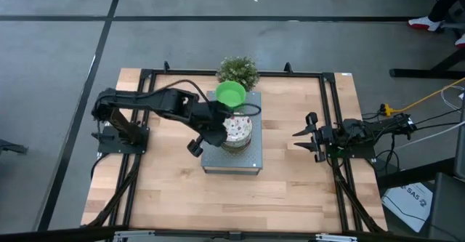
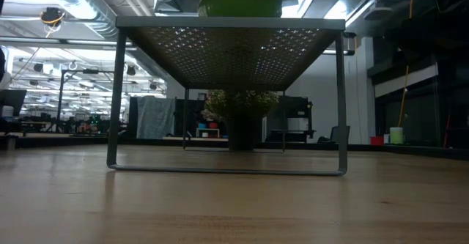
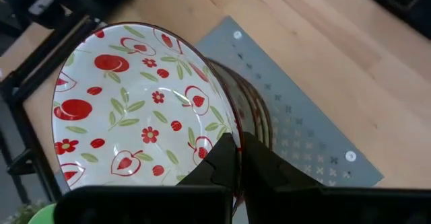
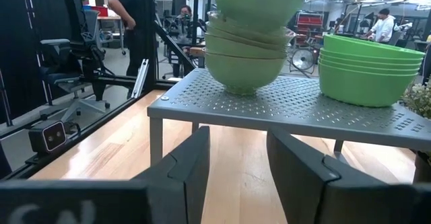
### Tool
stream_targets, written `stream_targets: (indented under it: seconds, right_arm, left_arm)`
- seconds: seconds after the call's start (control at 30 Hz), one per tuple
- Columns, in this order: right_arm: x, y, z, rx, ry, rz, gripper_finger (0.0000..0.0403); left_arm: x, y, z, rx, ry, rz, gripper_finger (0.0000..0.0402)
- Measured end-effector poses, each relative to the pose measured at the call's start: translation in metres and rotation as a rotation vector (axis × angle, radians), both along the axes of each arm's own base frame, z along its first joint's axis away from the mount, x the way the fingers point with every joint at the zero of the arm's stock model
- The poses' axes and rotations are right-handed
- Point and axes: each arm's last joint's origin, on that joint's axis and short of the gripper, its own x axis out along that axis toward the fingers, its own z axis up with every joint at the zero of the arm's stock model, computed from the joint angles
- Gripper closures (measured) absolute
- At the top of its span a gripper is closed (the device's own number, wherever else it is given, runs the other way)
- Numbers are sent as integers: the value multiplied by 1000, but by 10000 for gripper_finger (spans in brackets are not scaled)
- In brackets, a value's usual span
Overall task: Pick & Place Mini bowls
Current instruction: Stack the red patterned bowl on the red patterned bowl on the shelf
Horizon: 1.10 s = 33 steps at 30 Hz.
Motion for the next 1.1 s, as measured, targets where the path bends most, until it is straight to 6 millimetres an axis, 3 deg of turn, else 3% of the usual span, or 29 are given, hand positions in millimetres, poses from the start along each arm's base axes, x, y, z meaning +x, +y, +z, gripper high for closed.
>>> stream_targets:
  seconds: [0.3, 0.77, 1.1]
  right_arm:
    - [0, 0, 0, 0, 1, 0, 256]
    - [0, 0, 0, 0, 1, 0, 256]
    - [0, 0, 0, 0, 1, 0, 256]
  left_arm:
    - [6, -3, -9, 22, 45, -16, 395]
    - [6, -1, -8, 58, 32, 34, 332]
    - [0, -3, -3, 59, 13, 104, 312]
